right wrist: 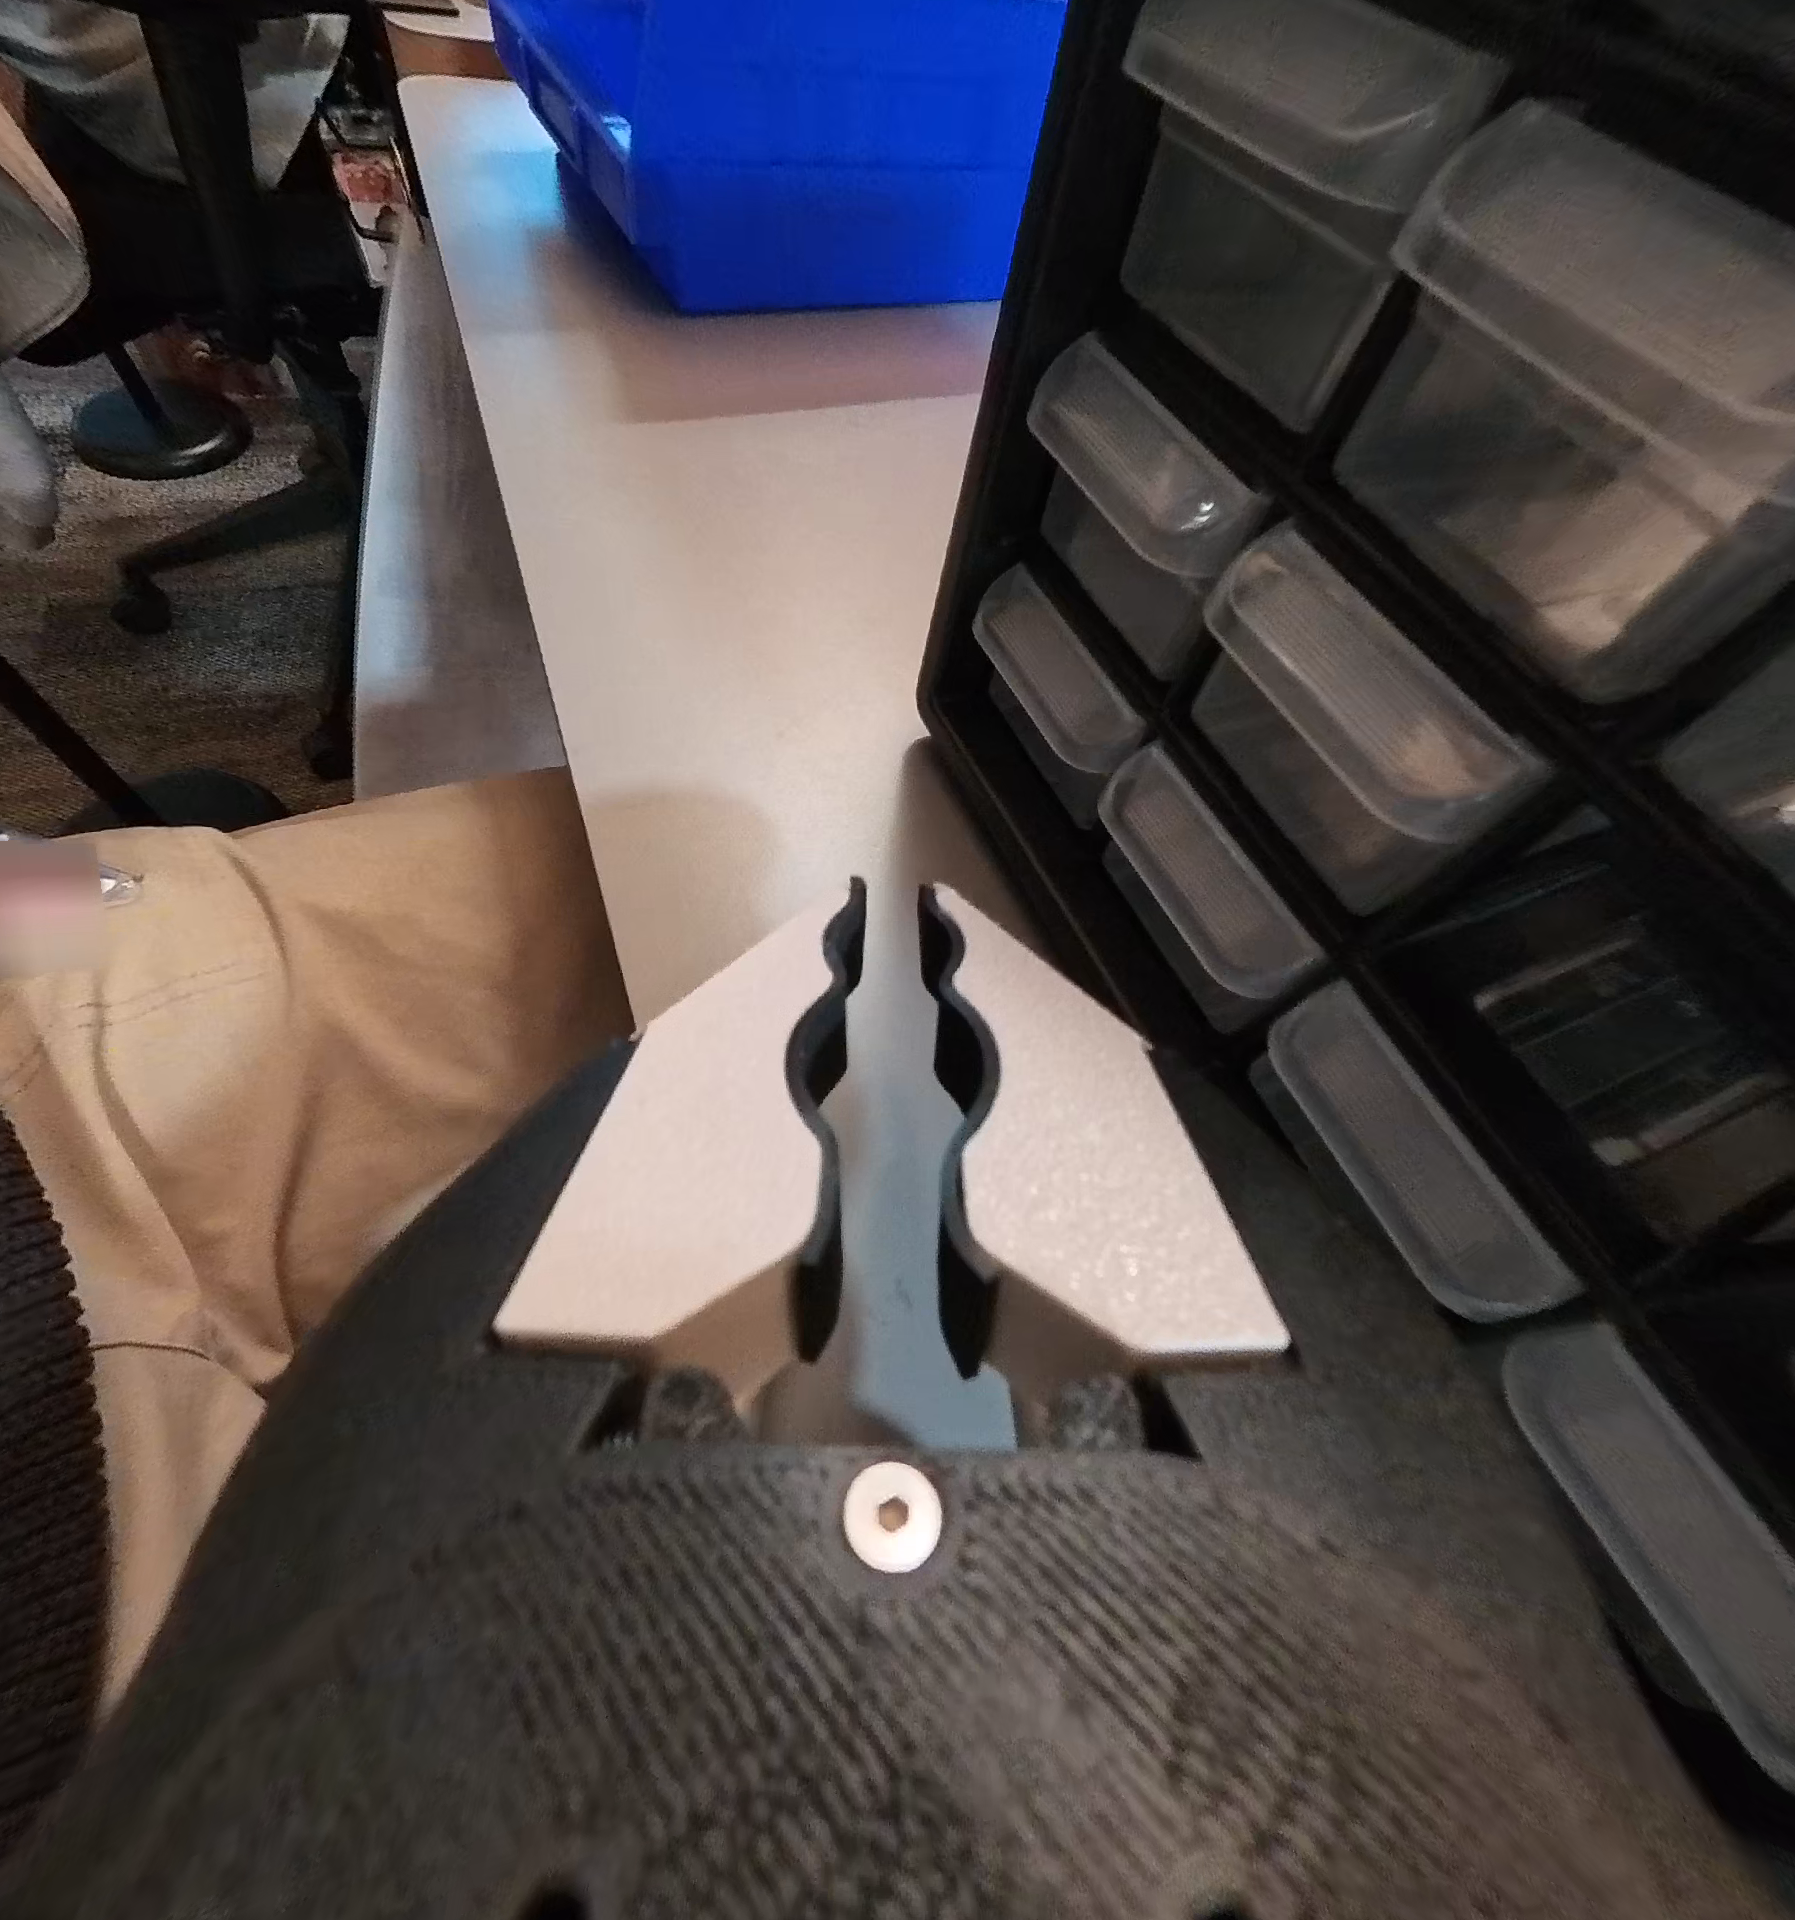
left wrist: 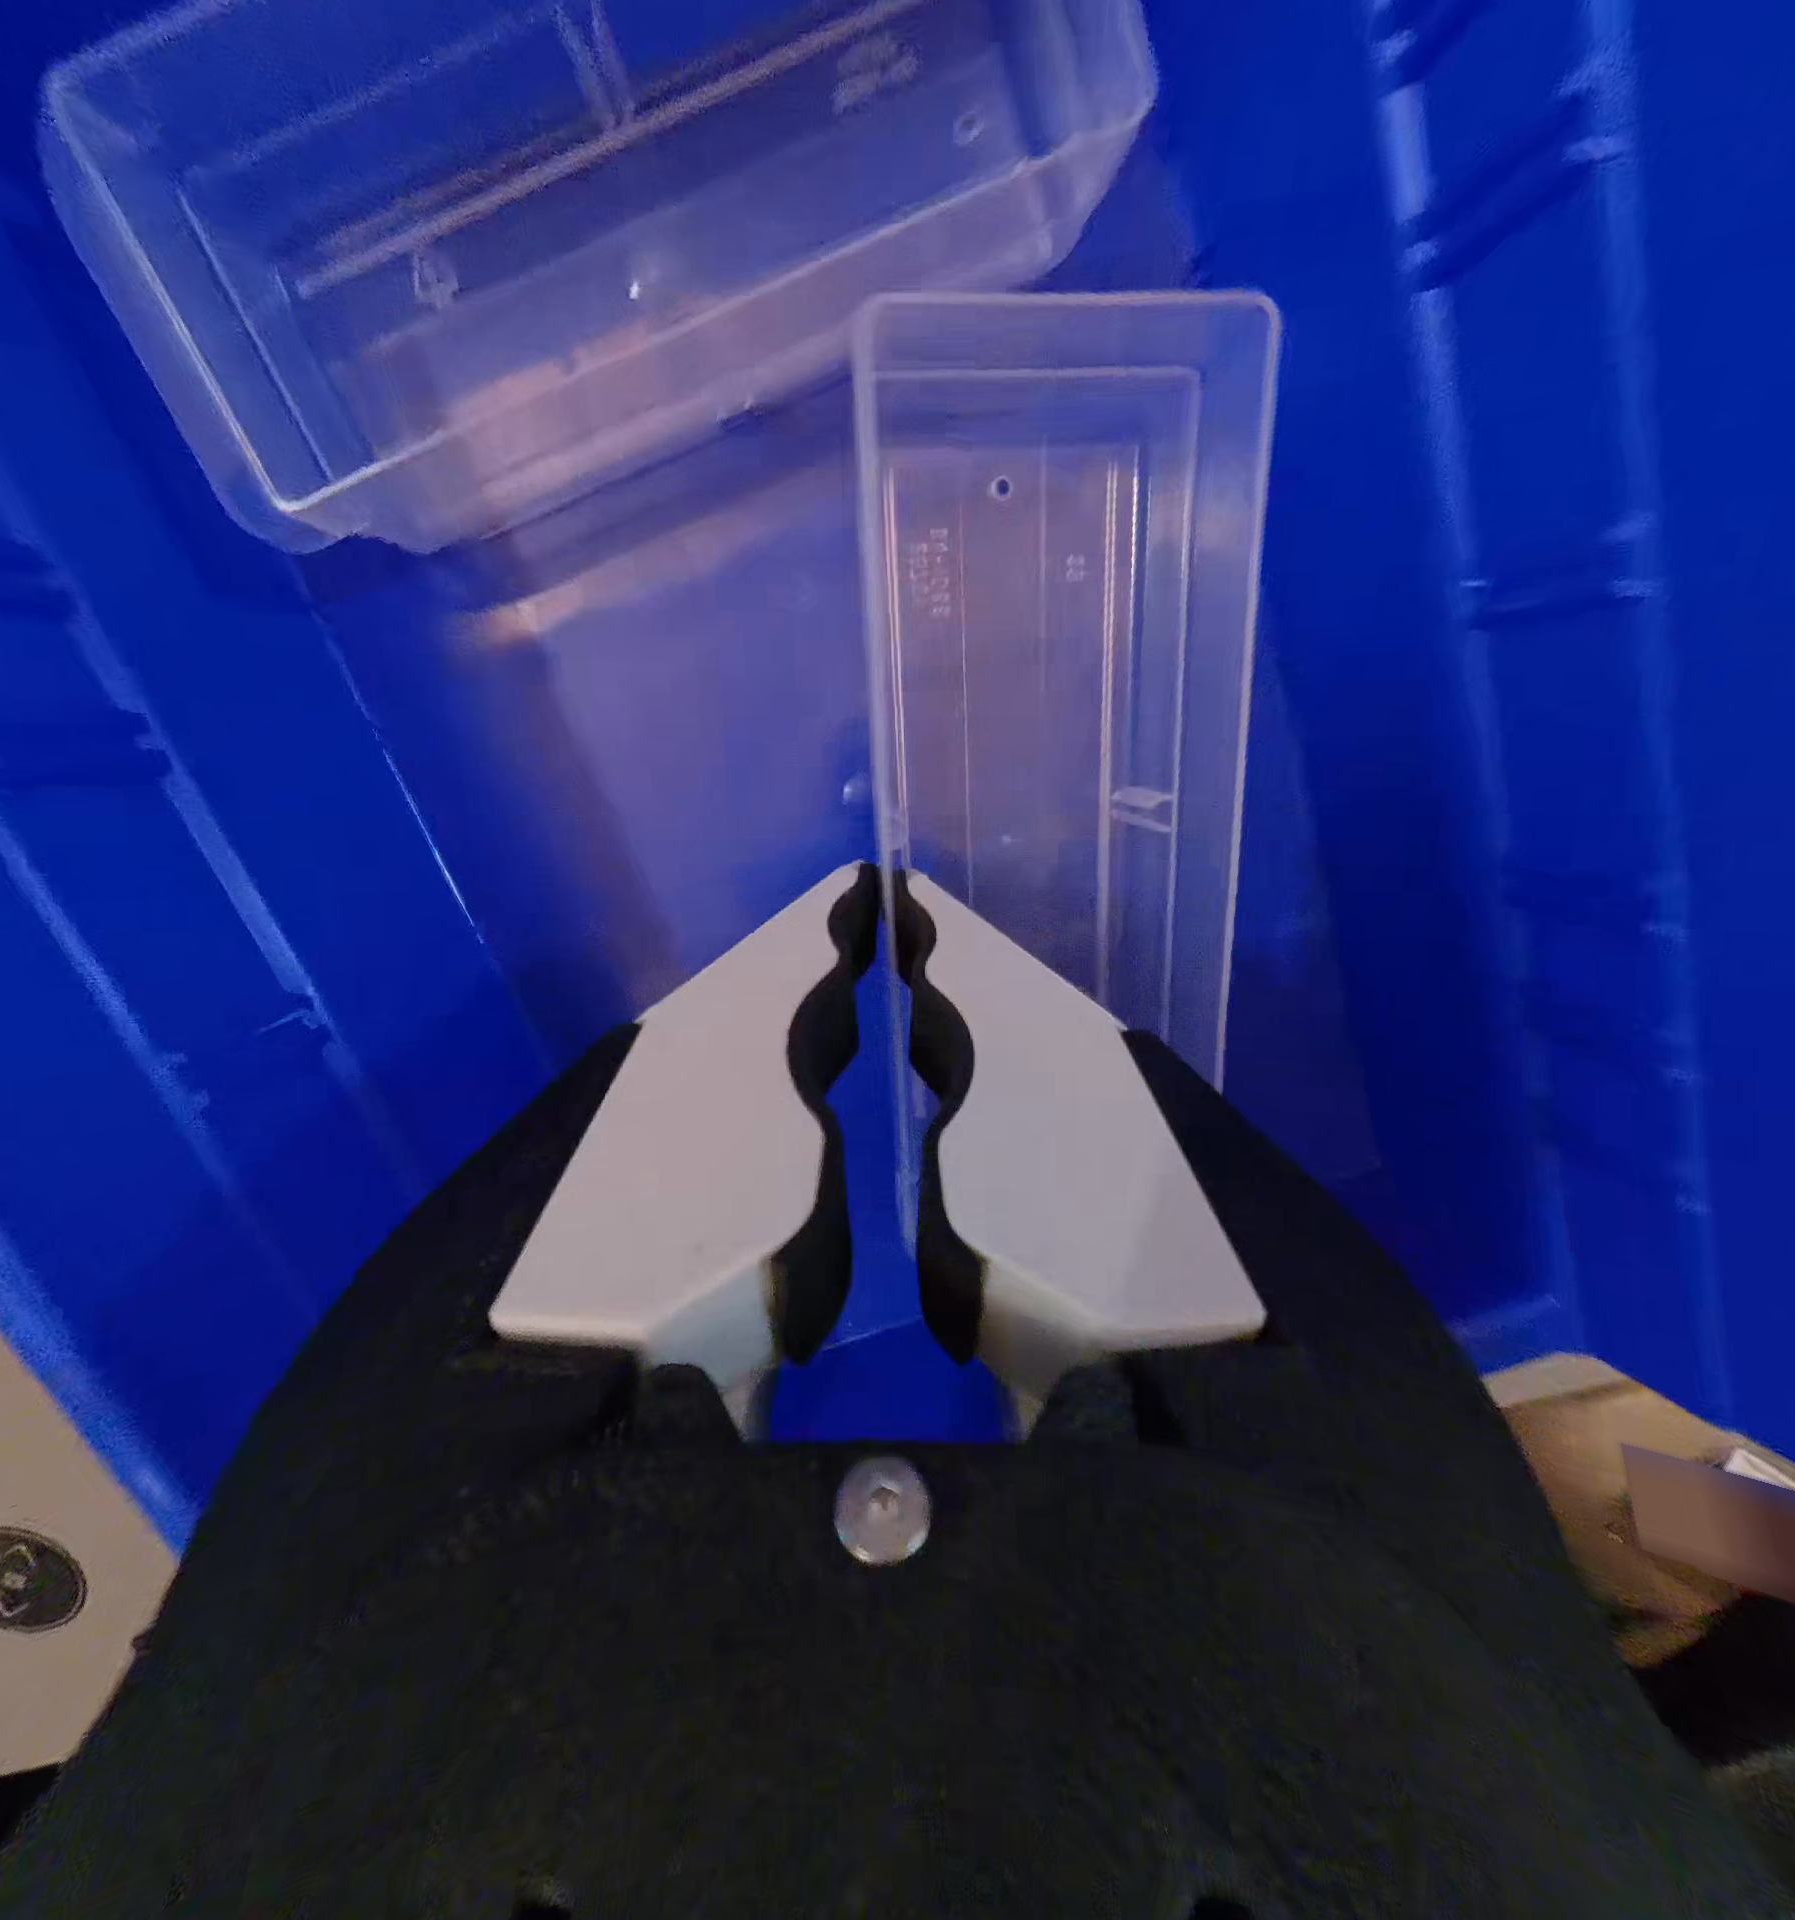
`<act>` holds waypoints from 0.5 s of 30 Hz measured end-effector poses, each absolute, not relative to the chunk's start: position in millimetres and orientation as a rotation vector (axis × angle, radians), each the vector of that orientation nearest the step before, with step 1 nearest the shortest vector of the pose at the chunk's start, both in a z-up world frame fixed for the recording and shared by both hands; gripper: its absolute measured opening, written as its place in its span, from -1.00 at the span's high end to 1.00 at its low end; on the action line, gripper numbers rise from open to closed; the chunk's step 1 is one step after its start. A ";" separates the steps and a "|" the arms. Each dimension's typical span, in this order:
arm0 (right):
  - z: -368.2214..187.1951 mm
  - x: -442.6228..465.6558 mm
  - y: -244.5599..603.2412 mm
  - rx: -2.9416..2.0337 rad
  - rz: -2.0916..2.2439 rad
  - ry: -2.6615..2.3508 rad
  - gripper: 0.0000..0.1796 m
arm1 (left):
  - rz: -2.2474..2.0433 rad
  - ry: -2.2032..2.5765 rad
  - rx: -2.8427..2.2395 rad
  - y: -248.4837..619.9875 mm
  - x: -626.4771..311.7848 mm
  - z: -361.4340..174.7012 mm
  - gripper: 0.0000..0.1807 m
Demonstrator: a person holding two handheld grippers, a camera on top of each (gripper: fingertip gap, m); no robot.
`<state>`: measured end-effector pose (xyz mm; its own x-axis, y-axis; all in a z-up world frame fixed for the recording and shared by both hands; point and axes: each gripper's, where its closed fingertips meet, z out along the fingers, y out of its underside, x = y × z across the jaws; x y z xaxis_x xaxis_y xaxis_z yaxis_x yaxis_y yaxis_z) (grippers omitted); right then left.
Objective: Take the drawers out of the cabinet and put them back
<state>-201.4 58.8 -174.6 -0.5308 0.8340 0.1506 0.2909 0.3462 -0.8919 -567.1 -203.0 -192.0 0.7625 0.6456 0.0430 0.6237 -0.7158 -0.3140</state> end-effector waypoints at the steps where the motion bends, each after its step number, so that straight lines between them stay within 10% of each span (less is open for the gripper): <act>1: -175.2 -201.6 58.5 -0.978 1.147 -2.007 0.90 | 0.116 -0.954 -2.630 -202.2 -566.0 -184.1 0.99; 15: -162.0 -201.1 52.6 -1.036 1.229 -1.928 0.88 | 0.328 -0.509 -2.145 -123.8 -469.1 5.3 1.00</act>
